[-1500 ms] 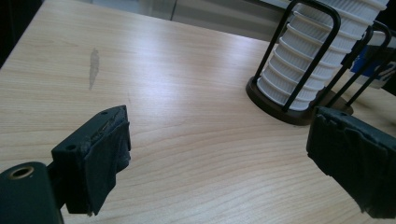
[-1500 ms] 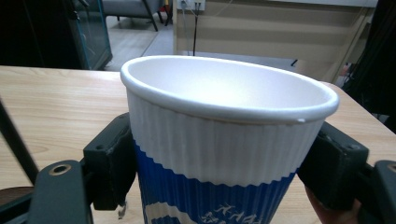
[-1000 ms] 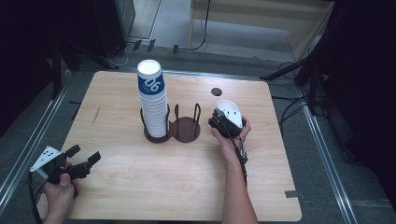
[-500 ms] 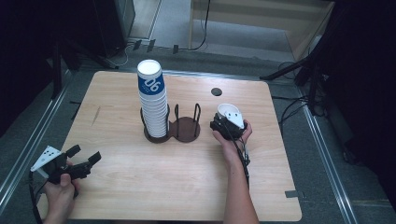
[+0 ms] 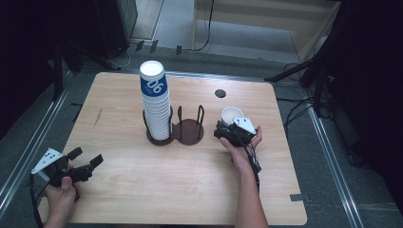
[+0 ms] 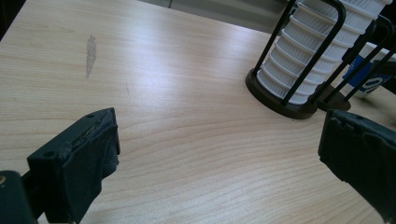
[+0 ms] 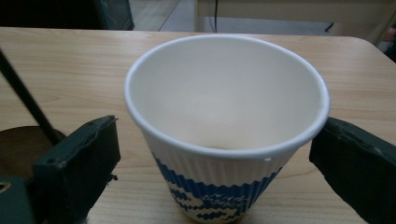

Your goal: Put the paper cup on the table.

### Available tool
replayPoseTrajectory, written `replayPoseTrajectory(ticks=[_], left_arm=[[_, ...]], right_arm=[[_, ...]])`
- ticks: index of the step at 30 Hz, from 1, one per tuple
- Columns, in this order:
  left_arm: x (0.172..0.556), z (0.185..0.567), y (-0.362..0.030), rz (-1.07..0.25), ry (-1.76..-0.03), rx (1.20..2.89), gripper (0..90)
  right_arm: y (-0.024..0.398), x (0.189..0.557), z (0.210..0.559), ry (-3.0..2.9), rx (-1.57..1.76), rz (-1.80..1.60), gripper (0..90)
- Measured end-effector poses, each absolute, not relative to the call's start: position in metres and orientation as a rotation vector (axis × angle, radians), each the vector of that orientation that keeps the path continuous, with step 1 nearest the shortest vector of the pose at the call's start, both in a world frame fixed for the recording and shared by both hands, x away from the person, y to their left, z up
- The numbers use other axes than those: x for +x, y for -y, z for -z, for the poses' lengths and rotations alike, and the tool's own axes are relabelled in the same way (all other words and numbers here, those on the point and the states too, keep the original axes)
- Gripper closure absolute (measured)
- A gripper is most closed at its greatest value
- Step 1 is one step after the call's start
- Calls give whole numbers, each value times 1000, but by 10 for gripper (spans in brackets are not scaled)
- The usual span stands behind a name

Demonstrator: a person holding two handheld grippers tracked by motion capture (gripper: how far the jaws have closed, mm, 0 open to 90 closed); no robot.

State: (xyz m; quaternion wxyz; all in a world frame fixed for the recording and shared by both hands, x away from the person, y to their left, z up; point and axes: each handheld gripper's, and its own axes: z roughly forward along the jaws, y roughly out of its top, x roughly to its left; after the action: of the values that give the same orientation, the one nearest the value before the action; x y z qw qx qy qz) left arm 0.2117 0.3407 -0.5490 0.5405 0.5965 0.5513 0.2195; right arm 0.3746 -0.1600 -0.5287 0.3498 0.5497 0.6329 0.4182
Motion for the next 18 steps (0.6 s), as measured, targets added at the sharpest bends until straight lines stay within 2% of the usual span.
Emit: replayPoseTrajectory(ticks=[18], left_arm=[[211,549,-339,-529,-1318,1433,0]], right_arm=[[188,326,512,-1622,1360,-1199,0]])
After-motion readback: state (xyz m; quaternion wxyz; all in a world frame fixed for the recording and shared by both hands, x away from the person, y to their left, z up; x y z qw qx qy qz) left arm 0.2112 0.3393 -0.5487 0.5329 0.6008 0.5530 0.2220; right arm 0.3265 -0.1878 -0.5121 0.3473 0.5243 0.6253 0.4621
